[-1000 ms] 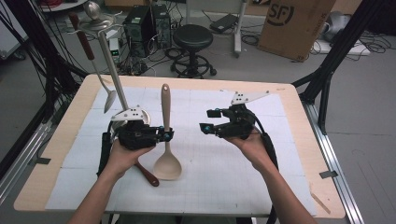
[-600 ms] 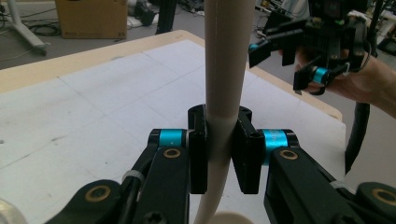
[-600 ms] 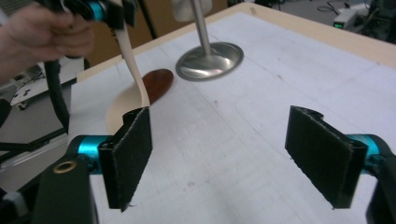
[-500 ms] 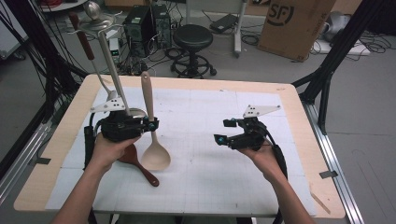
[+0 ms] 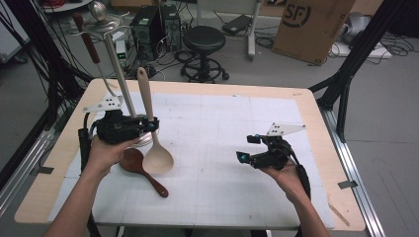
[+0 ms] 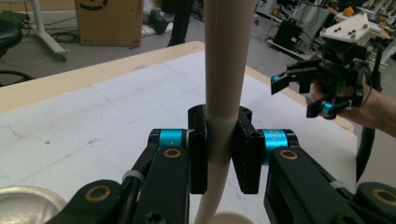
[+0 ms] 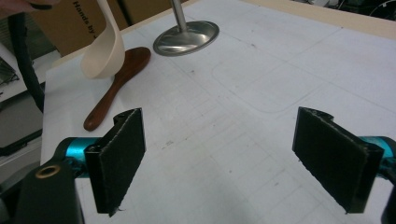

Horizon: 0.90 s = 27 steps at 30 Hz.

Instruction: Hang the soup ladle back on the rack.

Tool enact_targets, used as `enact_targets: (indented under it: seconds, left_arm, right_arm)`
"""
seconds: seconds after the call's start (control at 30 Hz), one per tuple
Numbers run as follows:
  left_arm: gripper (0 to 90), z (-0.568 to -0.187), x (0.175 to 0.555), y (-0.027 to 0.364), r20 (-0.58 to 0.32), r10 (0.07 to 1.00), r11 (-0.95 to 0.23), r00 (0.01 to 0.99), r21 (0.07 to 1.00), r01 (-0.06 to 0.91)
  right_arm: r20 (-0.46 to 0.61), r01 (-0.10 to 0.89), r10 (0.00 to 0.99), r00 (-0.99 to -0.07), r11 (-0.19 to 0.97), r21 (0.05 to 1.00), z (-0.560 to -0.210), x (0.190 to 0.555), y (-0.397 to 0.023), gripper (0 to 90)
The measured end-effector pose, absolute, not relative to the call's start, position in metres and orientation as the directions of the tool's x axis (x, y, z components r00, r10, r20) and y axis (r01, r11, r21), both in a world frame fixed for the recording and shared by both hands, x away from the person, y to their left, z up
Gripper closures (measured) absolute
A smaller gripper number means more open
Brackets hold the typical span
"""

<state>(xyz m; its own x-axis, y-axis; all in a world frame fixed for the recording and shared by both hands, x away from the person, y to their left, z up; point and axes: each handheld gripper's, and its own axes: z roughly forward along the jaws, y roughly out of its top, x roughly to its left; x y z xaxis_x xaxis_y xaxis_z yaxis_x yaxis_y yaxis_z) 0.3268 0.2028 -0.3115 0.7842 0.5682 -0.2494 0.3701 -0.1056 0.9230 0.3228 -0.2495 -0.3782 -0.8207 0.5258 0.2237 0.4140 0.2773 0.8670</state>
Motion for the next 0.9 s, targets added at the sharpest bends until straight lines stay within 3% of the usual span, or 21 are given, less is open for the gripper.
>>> enact_targets:
  seconds: [0.9]
  left_arm:
    - [78.0, -0.272, 0.332, 0.234, -0.205, 0.624, -0.082, 0.755, 0.943, 0.323]
  right_arm:
    - [0.188, 0.428, 0.581, -0.792, 0.308, 0.85, -0.39, 0.321, -0.259, 10.2]
